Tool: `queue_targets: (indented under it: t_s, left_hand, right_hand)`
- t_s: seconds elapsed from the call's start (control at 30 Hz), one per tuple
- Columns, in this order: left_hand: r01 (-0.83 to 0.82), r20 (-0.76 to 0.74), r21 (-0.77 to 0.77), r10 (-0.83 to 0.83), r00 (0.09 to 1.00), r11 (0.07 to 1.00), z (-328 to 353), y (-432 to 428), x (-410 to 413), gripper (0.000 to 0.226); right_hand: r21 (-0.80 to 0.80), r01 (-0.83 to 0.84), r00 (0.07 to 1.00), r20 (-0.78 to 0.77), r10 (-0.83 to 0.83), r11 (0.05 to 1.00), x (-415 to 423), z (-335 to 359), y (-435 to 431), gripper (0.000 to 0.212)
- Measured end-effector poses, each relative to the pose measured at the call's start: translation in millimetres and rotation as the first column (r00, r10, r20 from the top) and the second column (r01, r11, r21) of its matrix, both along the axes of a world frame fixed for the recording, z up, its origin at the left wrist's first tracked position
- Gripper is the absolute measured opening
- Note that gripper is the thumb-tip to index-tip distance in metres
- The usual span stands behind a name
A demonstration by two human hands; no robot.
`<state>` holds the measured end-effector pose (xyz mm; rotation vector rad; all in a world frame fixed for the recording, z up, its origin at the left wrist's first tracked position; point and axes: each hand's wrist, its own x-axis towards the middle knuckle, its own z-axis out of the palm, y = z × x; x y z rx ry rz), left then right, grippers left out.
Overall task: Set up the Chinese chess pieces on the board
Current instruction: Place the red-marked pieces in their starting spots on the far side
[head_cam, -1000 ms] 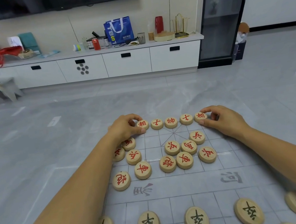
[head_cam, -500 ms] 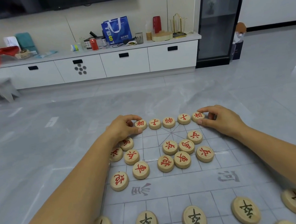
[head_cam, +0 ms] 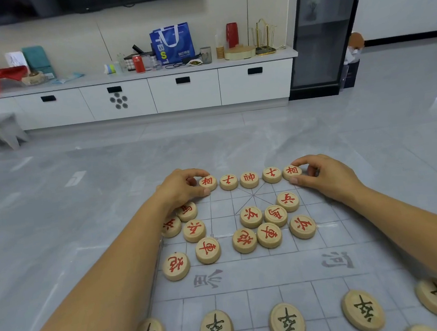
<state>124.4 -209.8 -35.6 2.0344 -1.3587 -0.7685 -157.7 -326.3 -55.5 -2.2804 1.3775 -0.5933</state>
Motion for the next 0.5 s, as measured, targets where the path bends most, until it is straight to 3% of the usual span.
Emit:
queue_targets:
  t_s: [0.5]
  left_hand:
    - [0.003,0.008,-0.010,-0.003,1.000,1.000,-1.5,-0.4,0.9,0.038]
  right_hand:
    - [-0.007,-0.001,1.000,0.014,0.001,1.000,-0.2,1.6,1.9,0.040]
